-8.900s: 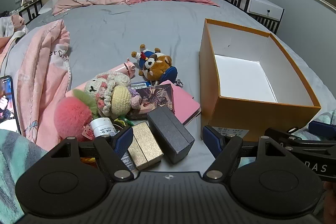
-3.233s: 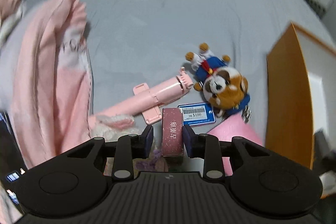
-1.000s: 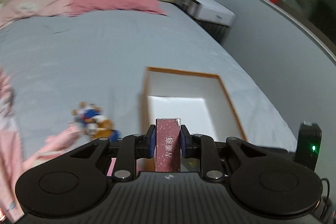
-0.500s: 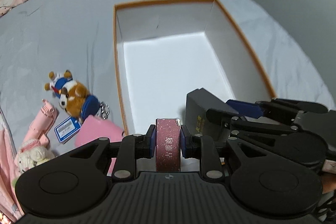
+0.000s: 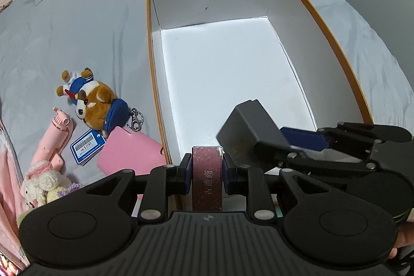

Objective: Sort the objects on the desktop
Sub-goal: 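Lower the pink box into the orange box with the left gripper and open it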

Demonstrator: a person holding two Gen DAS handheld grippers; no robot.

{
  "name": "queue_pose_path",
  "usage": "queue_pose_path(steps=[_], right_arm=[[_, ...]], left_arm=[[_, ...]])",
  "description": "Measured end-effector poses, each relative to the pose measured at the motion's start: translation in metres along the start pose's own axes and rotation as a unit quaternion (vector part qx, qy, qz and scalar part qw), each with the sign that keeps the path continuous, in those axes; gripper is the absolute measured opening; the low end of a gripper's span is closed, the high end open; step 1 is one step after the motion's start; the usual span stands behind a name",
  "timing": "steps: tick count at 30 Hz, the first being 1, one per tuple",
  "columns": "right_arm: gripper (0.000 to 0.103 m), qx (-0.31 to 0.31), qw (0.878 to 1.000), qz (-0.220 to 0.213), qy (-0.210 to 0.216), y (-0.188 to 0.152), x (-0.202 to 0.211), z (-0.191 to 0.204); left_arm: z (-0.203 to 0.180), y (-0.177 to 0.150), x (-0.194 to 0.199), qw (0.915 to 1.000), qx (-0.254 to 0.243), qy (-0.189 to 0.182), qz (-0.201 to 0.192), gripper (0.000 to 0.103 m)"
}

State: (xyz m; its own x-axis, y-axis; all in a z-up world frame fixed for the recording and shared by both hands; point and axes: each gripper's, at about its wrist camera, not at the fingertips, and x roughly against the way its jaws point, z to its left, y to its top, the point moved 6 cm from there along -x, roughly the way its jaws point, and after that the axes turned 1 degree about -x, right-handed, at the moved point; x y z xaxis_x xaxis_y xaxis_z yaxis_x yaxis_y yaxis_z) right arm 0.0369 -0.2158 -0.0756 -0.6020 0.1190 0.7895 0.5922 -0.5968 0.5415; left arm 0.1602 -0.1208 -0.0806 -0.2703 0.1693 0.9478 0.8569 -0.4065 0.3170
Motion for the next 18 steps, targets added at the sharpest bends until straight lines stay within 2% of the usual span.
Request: queue_pose_path(steps=[6,8,10,11,12,14,16,18], right_arm=[[0.034,-0.005,1.000,0.019,0.011,-0.003,-0.004,0.002],[0.034,-0.009,1.000,0.021,0.018,-0.004,-0.005,0.004],[0.034,-0.007,1.000,0.018,0.016,-0.003,-0.006,0.005],[0.034,-0.007,1.000,0.015,0.012,-0.003,-0.006,0.006],[0.034,-0.006,1.000,0.011,0.007,-0.002,-0.006,0.006],[0.035,0.003,1.000,0.002,-0.007,0.001,-0.007,0.008],[0.035,0.010,1.000,0.003,-0.010,0.004,-0.009,0.009],[0.034,0.007,1.000,0.007,-0.006,0.006,-0.012,0.010]], left_arm=[[0.005,0.003,0.008,1.0000,0.000,-0.004,-0.007,0.030],[0.009,0.004,0.017,0.9996,0.003,-0.016,-0.021,0.032],[0.012,0.002,0.032,0.9984,0.007,-0.022,-0.051,0.033],[0.014,0.000,0.041,0.9972,0.011,-0.026,-0.070,0.035],[0.018,-0.003,0.048,0.9959,0.019,-0.028,-0.084,0.041],[0.026,-0.011,0.055,0.9945,0.035,-0.024,-0.096,0.052],[0.031,-0.019,0.054,0.9941,0.044,-0.020,-0.098,0.052],[0.036,-0.025,0.052,0.9928,0.057,-0.031,-0.101,0.051]])
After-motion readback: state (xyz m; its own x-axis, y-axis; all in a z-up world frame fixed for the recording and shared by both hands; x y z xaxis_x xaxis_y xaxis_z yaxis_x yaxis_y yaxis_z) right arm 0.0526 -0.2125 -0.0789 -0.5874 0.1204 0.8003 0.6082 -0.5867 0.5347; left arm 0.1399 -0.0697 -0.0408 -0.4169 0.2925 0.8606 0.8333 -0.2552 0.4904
